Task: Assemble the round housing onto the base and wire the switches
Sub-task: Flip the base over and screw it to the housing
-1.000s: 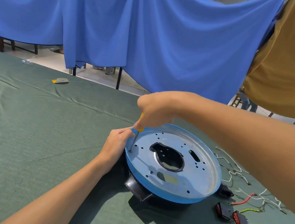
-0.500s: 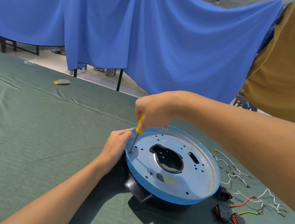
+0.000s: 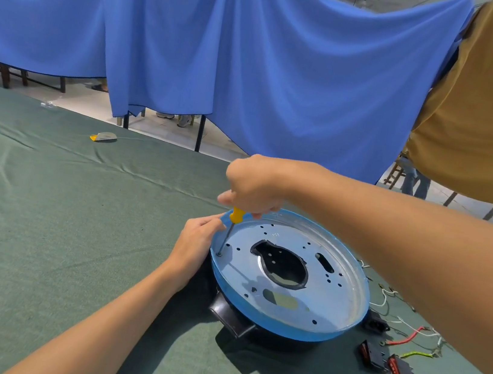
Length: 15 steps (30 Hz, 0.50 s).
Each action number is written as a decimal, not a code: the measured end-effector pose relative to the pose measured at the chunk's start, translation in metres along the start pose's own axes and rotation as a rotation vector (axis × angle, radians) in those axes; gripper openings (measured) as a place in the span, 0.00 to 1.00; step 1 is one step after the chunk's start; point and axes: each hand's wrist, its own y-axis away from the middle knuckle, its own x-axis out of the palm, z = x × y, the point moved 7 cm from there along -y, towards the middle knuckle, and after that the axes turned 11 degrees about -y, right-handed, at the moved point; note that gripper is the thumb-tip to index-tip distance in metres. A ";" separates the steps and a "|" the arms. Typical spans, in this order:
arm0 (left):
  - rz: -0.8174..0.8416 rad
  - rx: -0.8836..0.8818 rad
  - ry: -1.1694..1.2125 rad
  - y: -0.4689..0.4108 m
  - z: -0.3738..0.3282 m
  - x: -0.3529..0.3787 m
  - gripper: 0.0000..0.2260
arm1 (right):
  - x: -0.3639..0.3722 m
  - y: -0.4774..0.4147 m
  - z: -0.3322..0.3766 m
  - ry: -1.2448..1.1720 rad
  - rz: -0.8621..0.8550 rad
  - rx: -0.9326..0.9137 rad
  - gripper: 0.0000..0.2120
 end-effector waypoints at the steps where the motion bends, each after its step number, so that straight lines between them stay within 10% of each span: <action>1: -0.003 0.000 0.009 0.000 -0.001 0.000 0.11 | -0.001 0.003 -0.002 -0.057 0.033 0.003 0.17; 10: -0.012 0.008 -0.029 -0.003 0.002 -0.002 0.20 | -0.002 -0.001 -0.005 -0.127 -0.216 -0.086 0.15; 15: -0.016 0.026 0.002 -0.004 0.002 -0.002 0.11 | -0.001 -0.004 -0.008 -0.169 -0.032 -0.002 0.15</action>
